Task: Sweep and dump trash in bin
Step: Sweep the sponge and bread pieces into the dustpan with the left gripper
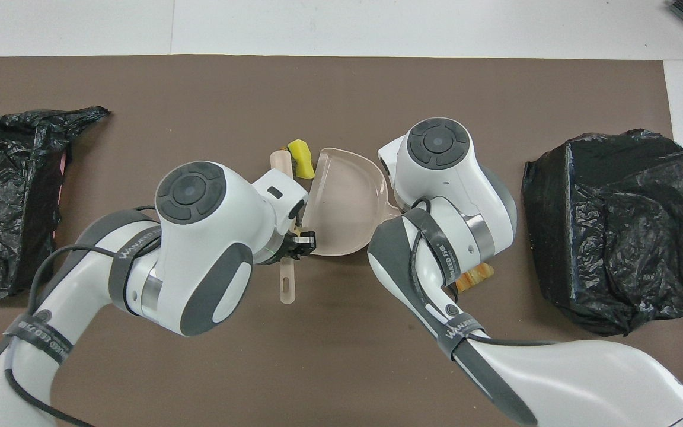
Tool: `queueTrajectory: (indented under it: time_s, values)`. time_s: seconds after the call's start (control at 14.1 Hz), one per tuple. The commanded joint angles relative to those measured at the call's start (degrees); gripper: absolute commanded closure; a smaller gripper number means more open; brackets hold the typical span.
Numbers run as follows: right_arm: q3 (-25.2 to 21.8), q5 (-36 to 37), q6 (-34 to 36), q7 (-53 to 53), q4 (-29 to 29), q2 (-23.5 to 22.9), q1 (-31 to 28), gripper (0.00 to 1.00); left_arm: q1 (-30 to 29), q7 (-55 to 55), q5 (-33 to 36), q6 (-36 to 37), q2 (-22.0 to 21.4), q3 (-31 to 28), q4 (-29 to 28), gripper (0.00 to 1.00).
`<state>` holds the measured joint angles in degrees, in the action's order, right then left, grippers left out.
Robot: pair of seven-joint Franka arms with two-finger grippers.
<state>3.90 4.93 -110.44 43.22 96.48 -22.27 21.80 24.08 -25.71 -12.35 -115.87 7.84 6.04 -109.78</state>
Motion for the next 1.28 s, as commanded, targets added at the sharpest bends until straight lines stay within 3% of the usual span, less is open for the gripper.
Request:
queueTrajectory:
  time_s: [0.0,0.28,0.64,1.21]
  values:
    - [0.67,0.78,0.05,-5.77,2.39,2.06,0.09,1.0,-2.63,4.43,1.62,-0.83,3.14,0.38,1.06,1.0]
    - [0.67,1.74,-1.26,-5.34,2.92,2.14,0.09,1.0,-5.62,8.04,2.86,-3.66,5.17,0.46,0.18,1.0]
    - [0.67,1.66,-1.36,-4.55,3.36,2.23,0.0,1.0,-4.92,8.48,5.41,-3.14,7.28,0.55,-0.09,1.0]
    - [0.67,1.66,-1.36,-4.64,3.45,2.32,0.0,1.0,6.58,7.61,4.79,-3.31,8.07,0.99,-0.88,1.0]
